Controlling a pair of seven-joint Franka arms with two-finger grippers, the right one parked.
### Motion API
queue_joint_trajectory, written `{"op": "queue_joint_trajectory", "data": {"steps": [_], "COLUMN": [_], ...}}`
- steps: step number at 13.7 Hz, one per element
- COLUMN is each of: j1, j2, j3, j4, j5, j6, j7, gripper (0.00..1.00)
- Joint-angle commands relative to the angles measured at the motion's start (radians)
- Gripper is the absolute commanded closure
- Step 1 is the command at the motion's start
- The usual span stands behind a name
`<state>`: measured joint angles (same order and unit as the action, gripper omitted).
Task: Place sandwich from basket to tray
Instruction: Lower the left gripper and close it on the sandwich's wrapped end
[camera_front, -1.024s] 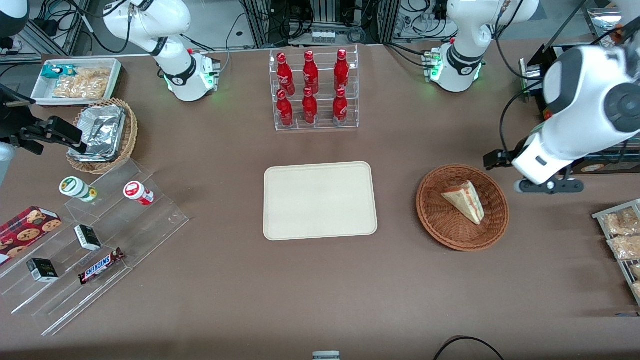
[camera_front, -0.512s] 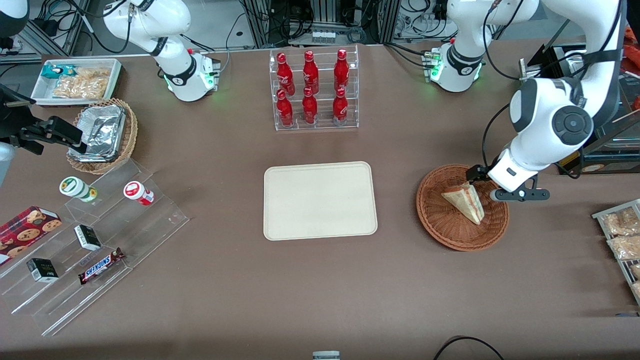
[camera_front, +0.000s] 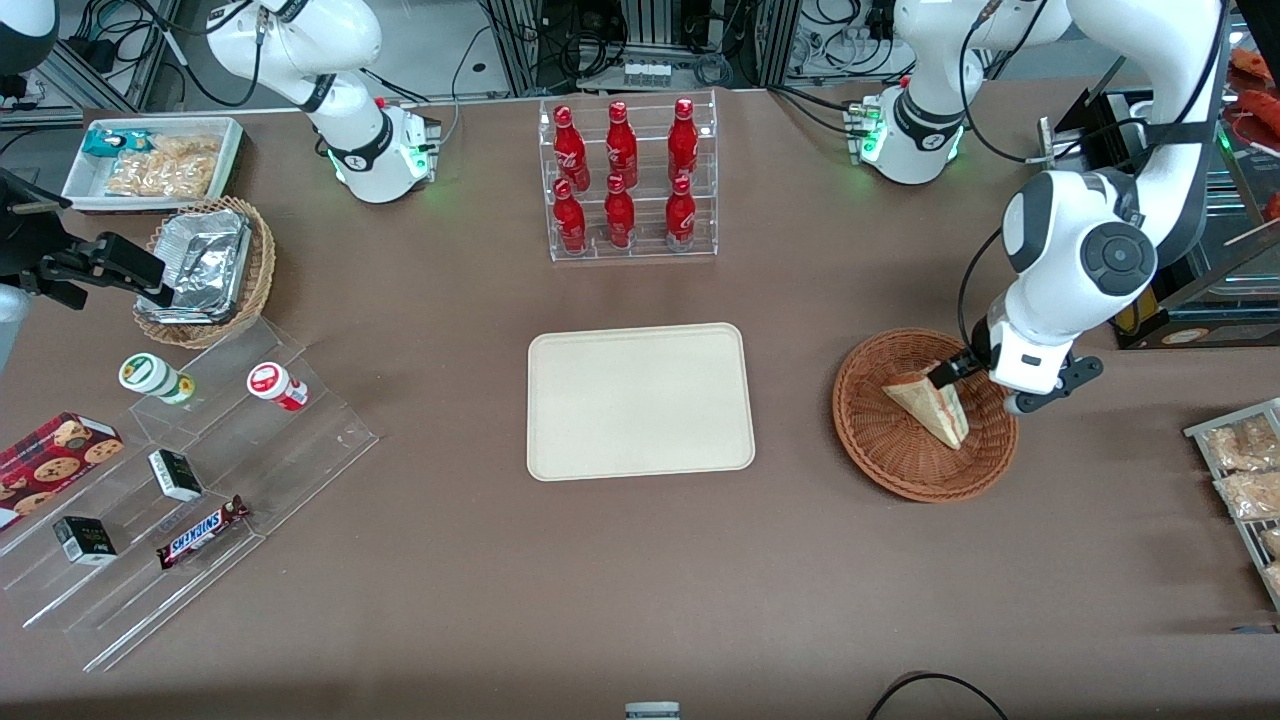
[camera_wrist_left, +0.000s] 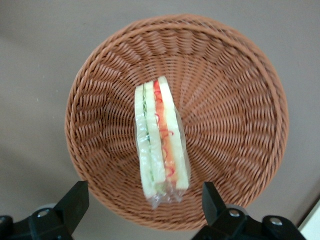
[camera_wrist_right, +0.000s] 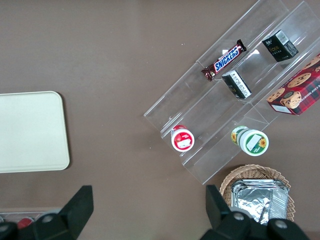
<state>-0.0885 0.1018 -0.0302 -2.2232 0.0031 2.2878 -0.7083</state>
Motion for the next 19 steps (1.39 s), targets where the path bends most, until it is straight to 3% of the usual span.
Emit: {"op": "queue_joint_trajectory", "data": {"steps": [1,5,14,15,17,18,19], "j1": [-0.014,-0.017,-0.019,-0.019,-0.019,-0.019,-0.019], "j2": [0.035,0.079,0.17,0.176,0.171,0.165,0.162], "j3": [0.001,0.001,-0.005,-0.007,-0.013,-0.014,-0.014], "j4": [-0.003,-0.003,-0.001,0.0,0.008,0.014,0.039], "j5": [-0.002,-0.003,-0.005,-0.005,-0.009,-0.009,-0.008], "j6": [0.047,0.076,0.117,0.116,0.104,0.085,0.037], "j7": [-0.163,-0.305,-0.319,-0.321,-0.329,-0.324,-0.313], "gripper": [0.0,0.0,0.04,0.13,0.65,0.86,0.9]}}
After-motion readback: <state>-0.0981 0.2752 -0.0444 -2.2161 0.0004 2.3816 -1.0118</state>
